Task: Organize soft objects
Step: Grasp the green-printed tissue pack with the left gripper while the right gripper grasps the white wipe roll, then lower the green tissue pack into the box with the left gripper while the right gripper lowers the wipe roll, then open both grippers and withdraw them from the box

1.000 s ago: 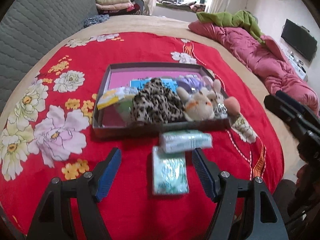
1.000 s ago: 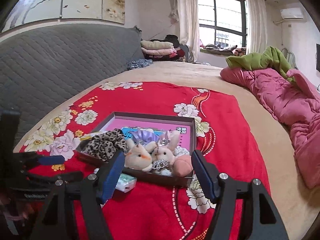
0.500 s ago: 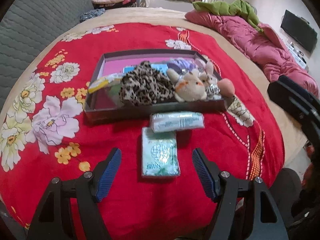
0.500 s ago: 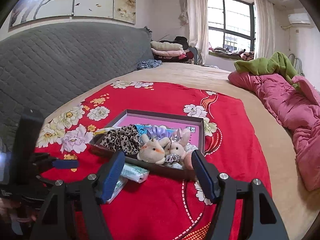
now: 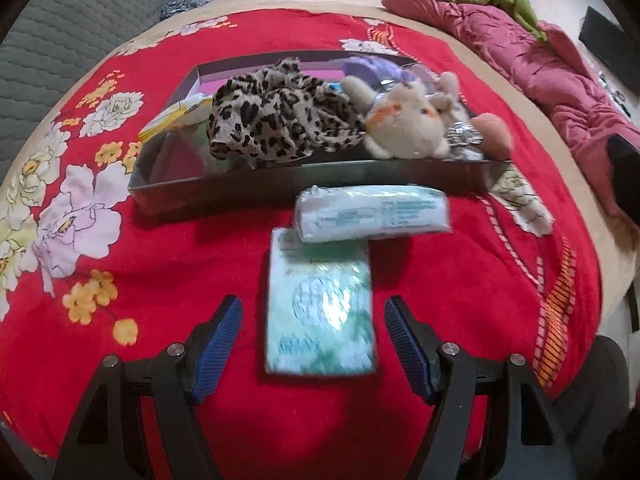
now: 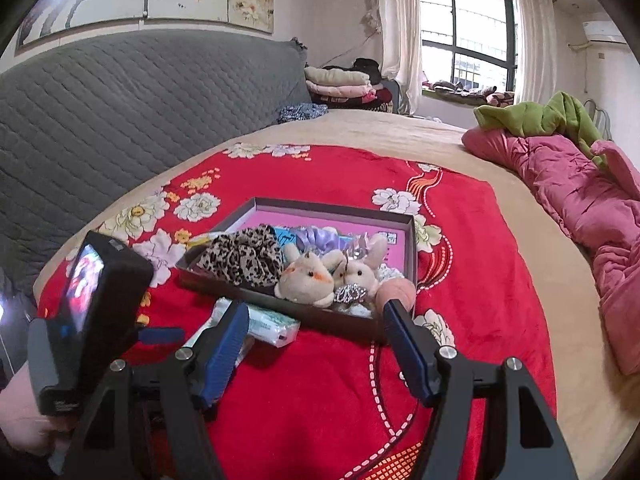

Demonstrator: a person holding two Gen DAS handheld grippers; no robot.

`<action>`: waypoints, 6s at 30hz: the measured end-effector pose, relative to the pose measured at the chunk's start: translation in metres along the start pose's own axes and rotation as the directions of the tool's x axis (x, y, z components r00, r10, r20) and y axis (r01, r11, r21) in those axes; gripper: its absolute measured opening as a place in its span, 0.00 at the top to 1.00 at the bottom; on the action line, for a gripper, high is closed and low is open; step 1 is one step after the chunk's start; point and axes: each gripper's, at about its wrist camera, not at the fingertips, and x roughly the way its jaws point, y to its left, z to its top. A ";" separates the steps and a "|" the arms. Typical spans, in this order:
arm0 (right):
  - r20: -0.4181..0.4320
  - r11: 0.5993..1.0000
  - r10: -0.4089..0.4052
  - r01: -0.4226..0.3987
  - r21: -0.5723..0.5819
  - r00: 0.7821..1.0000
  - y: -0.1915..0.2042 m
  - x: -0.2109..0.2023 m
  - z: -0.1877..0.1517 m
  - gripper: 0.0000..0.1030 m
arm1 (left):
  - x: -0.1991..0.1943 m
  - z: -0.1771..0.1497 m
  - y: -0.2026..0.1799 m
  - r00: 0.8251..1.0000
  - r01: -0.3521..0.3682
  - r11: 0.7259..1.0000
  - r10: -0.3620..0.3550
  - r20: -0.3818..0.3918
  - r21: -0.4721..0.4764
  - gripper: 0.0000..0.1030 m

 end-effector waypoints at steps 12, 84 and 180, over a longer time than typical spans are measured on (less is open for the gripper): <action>-0.119 0.984 0.029 -0.049 -0.171 0.993 0.034 0.042 -0.014 0.33 | 0.011 0.006 0.038 0.998 0.066 0.996 -0.066 0.002 -0.053 0.52; -0.022 0.984 0.122 -0.118 0.132 0.992 -0.035 0.052 0.053 0.75 | -0.077 0.066 0.076 0.963 0.146 0.984 -0.117 0.243 -0.106 0.56; -0.022 0.999 -0.045 0.045 0.003 0.999 -0.026 0.087 0.051 0.34 | -0.045 0.102 0.059 0.955 0.177 0.974 -0.135 0.265 -0.140 0.26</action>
